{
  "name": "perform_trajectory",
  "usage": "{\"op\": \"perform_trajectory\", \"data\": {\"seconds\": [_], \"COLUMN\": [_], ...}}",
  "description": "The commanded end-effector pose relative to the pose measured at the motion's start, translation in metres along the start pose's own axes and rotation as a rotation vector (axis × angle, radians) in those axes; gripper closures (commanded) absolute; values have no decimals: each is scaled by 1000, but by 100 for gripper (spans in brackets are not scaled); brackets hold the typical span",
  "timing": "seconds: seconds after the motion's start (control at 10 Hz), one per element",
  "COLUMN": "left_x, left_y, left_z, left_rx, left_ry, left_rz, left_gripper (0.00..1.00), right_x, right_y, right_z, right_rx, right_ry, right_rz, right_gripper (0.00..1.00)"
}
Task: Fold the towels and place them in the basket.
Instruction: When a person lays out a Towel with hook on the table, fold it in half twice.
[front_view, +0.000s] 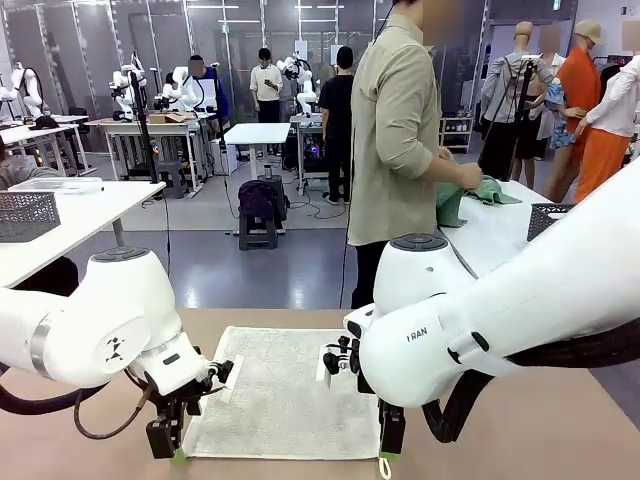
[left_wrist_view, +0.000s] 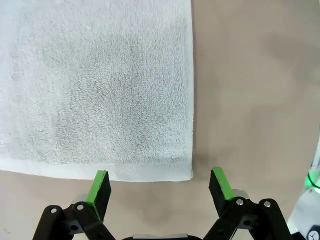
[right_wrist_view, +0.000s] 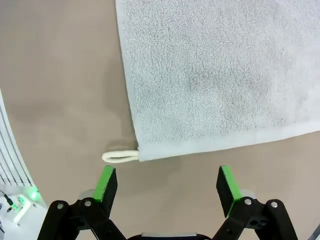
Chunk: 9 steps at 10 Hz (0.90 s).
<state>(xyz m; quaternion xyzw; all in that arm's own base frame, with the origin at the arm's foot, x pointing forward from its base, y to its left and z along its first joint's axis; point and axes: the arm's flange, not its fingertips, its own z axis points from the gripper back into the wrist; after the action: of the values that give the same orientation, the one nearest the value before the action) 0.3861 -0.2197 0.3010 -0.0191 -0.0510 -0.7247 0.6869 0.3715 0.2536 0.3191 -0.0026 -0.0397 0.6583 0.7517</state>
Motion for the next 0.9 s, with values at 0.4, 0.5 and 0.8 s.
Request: {"op": "perform_trajectory", "data": {"seconds": [0.4,0.5,0.8], "left_x": [10,15,26], "left_y": [-5,-8,-13], "left_z": [-2,-3,-3], "left_rx": [50,75,88], "left_ry": [85,96,119], "left_rz": [52,81,105], "left_gripper": [0,0,0], "right_x": [8,10,16], "right_y": [5,8,13], "right_z": [-3,-8,-23], "right_rx": [-4,-18,-39], "right_ry": [70,74,100], "right_rz": [-14,-1,53], "right_gripper": [0,0,0]}}
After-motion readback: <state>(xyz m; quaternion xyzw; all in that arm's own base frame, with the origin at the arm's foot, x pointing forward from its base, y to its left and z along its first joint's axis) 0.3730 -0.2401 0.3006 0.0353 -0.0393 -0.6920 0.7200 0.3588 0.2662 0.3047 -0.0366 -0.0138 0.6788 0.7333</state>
